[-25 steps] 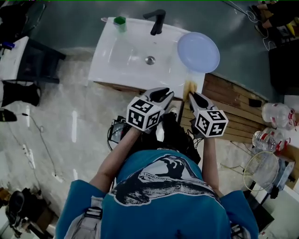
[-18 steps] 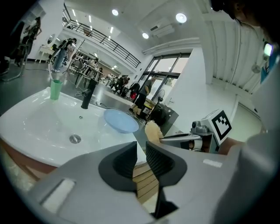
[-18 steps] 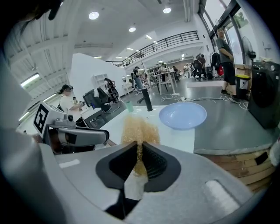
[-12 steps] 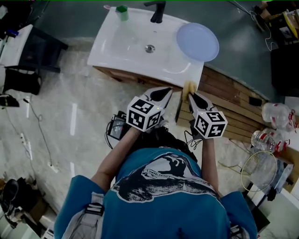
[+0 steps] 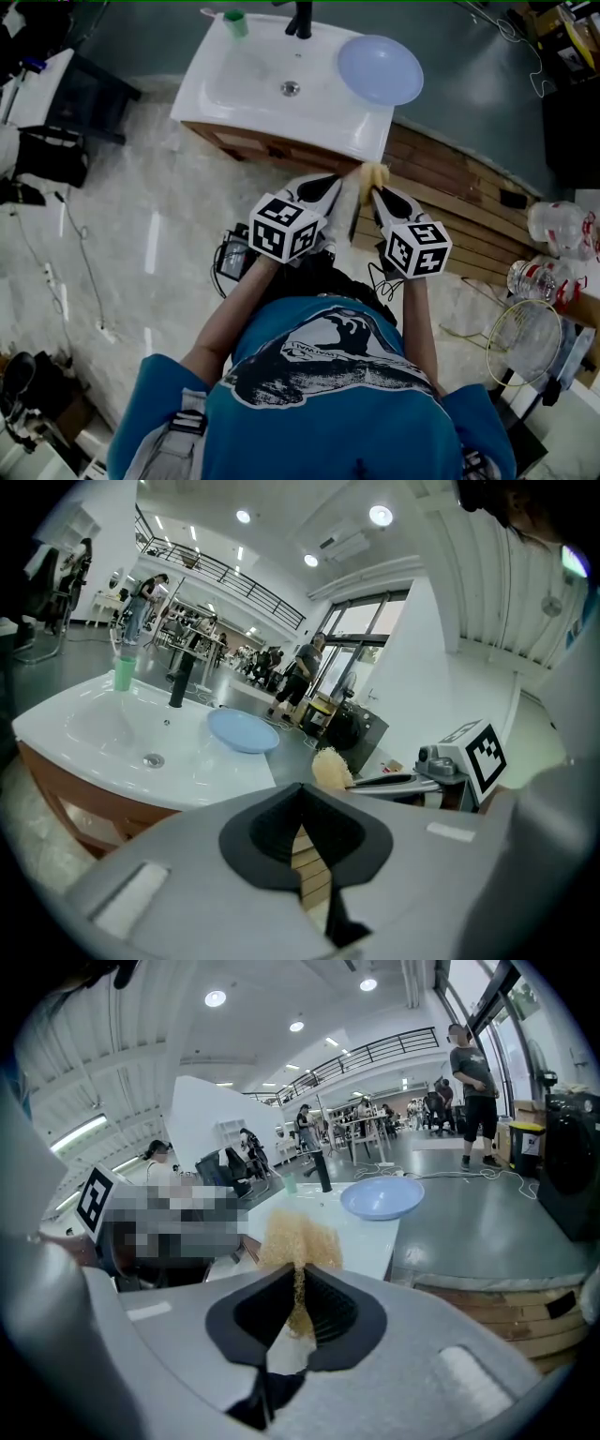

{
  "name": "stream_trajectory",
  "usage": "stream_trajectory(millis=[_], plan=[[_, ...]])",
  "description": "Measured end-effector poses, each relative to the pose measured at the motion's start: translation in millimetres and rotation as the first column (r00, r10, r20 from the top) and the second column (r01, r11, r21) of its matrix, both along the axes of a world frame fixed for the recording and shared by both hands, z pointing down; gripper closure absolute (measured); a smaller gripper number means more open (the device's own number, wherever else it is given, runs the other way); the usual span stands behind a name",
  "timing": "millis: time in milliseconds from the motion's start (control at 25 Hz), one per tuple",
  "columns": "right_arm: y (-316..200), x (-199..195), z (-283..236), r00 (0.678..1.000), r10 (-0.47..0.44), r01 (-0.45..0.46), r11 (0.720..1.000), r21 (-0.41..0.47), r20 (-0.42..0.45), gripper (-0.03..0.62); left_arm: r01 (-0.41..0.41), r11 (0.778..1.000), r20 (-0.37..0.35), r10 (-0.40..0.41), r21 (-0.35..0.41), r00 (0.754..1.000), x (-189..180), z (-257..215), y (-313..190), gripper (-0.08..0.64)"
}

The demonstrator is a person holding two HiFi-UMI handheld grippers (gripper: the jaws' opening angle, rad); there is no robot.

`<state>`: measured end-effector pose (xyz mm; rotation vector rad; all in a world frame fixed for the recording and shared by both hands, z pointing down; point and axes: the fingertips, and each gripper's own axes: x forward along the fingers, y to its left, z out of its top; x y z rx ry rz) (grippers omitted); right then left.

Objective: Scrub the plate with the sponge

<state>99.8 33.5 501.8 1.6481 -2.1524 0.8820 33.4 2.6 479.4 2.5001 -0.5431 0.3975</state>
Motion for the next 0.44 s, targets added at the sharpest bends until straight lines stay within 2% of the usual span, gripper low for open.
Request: stream_trajectory(millis=[440], plan=[[18.3,12.0,-3.7,1.000,-0.014,0.014,1.000,0.027,0.008,0.561,0.027,0.999,0.016,-0.027,0.018,1.000,8.0,-2.6,17.8,0.560]])
